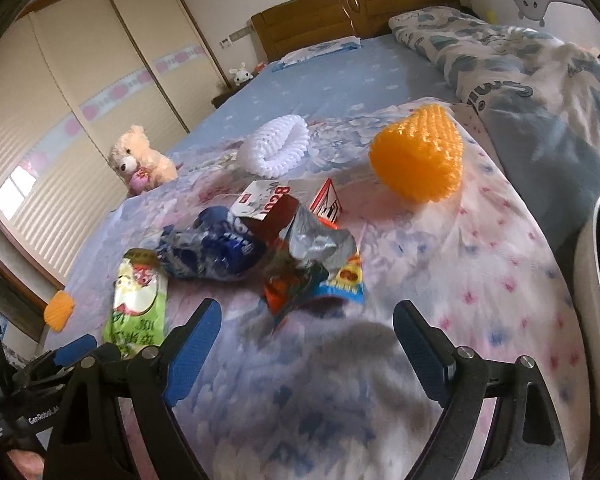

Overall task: Collect trash
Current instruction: 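Grasp the green pouch with the left tool while the right tool grasps the orange wrapper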

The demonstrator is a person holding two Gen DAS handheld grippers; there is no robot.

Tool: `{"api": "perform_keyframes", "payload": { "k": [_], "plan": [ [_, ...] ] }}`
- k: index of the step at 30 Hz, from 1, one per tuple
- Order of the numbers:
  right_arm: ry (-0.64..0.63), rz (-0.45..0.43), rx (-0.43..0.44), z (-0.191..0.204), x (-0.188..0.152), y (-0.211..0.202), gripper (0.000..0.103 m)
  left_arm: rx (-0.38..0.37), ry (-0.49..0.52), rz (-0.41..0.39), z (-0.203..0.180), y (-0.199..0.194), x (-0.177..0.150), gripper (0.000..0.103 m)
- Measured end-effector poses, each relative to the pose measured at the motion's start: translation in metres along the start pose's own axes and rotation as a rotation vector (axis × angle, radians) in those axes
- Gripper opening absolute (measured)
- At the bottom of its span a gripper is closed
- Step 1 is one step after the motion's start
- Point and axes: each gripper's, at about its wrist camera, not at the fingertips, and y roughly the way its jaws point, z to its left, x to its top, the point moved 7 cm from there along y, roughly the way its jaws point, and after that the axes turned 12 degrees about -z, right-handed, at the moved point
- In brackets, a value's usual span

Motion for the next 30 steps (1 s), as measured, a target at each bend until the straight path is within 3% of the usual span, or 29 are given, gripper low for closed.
{"api": "perform_keyframes", "payload": {
  "k": [3, 6, 8, 10, 19, 30],
  "plan": [
    [-0.005, 0.016, -0.007, -0.001, 0.002, 0.011, 0.087, -0.003, -0.013, 0.017, 0.002, 0.01, -0.001, 0.084],
    [-0.025, 0.025, -0.013, 0.001, 0.004, 0.018, 0.072, -0.013, -0.014, 0.026, -0.001, 0.015, -0.003, 0.082],
    [-0.044, 0.033, -0.026, 0.002, 0.004, 0.023, 0.044, -0.045, -0.022, 0.025, -0.003, 0.015, -0.004, 0.057],
    [-0.045, 0.04, -0.024, 0.002, 0.003, 0.024, 0.027, -0.062, -0.014, 0.015, -0.006, 0.014, -0.002, 0.047],
    [0.016, 0.001, 0.014, -0.005, -0.004, -0.007, 0.02, -0.099, -0.007, -0.047, -0.014, -0.011, 0.003, 0.017],
    [0.069, -0.075, -0.014, -0.029, -0.003, -0.058, 0.019, -0.178, 0.037, -0.103, -0.044, -0.05, 0.001, 0.015]
  ]
}}
